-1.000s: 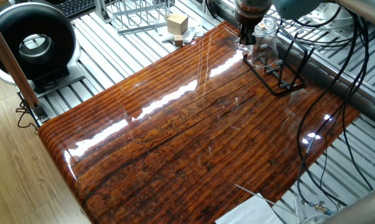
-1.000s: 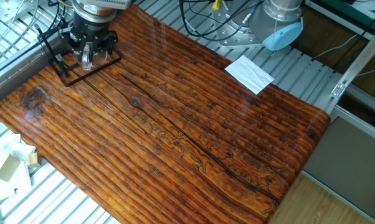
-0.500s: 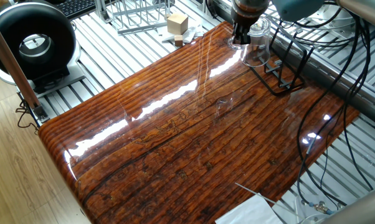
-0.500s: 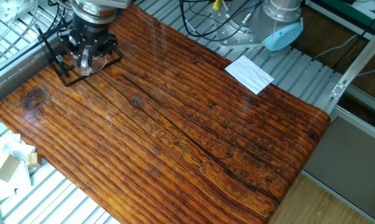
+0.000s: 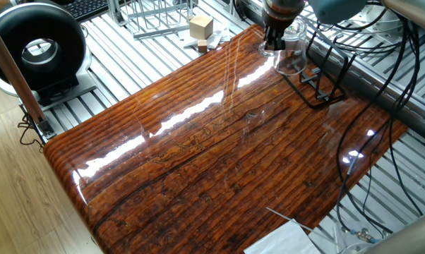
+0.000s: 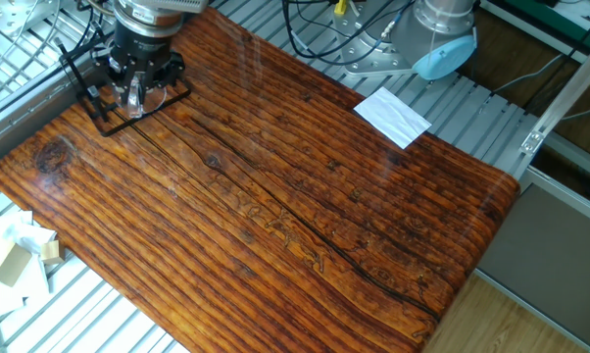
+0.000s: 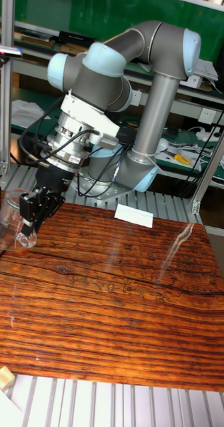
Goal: Take the cup off the cup rack
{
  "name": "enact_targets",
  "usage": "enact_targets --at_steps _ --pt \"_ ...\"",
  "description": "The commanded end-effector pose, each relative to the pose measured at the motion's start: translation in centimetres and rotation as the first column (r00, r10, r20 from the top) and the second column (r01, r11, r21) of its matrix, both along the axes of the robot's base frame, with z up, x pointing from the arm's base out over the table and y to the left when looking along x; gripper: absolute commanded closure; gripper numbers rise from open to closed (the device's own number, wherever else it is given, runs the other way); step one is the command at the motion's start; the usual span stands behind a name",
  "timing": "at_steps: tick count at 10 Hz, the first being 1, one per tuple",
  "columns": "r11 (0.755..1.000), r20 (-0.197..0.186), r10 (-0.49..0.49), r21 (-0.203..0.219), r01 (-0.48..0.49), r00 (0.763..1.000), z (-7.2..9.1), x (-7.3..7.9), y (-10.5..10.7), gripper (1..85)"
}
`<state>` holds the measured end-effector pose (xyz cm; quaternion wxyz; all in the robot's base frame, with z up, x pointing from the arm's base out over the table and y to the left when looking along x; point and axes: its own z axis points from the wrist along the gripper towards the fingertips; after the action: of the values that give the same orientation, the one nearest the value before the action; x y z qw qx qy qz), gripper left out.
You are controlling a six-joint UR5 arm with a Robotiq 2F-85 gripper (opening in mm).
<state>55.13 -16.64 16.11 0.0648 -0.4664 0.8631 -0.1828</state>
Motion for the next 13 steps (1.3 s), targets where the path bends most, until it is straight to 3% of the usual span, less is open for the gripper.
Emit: enact_targets --at_steps 1,6,7,10,13 --pt "1.000 -0.029 0.014 -0.019 -0.015 0.999 0.0 -0.6 -0.5 84.3" --pt "1.000 -0.035 0.014 -0.025 -0.015 0.999 0.1 -0.8 -0.7 84.3" --pt "1.000 -0.027 0.021 -0.010 -0.021 0.999 0.3 -0.6 -0.4 84.3" --pt "0.999 -0.057 0.023 -0.048 -0.026 0.998 1.2 -1.3 -1.7 84.3" --pt "0.999 -0.076 0.004 -0.041 -0.007 0.997 1.9 -1.9 -1.0 84.3"
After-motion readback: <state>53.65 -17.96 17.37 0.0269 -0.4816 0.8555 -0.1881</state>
